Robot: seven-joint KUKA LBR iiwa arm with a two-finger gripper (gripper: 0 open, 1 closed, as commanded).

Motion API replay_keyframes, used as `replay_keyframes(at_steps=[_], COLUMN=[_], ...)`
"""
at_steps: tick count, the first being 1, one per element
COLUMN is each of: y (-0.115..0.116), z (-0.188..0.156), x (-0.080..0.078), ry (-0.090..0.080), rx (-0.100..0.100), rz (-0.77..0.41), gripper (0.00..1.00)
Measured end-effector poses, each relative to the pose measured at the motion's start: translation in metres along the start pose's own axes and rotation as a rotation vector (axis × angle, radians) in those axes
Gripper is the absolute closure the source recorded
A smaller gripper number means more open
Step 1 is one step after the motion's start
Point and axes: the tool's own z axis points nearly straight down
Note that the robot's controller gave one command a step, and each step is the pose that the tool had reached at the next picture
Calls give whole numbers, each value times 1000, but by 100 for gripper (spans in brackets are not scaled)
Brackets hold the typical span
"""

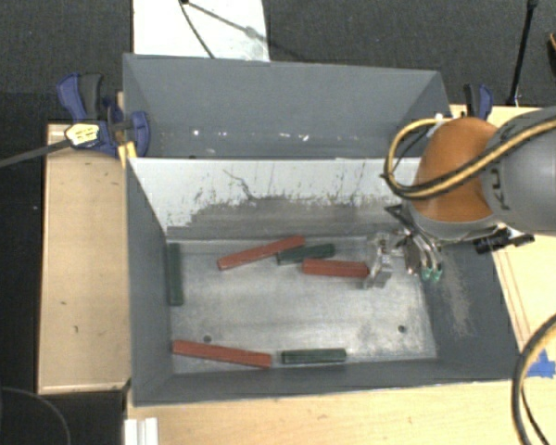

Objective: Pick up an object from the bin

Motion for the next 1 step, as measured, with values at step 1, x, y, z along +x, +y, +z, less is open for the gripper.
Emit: replay_keyframes(at_steps=[1], y=[-14], z=[-141], x=[8], ry=[-10], rx=[1], rz=[-45], gripper=[100])
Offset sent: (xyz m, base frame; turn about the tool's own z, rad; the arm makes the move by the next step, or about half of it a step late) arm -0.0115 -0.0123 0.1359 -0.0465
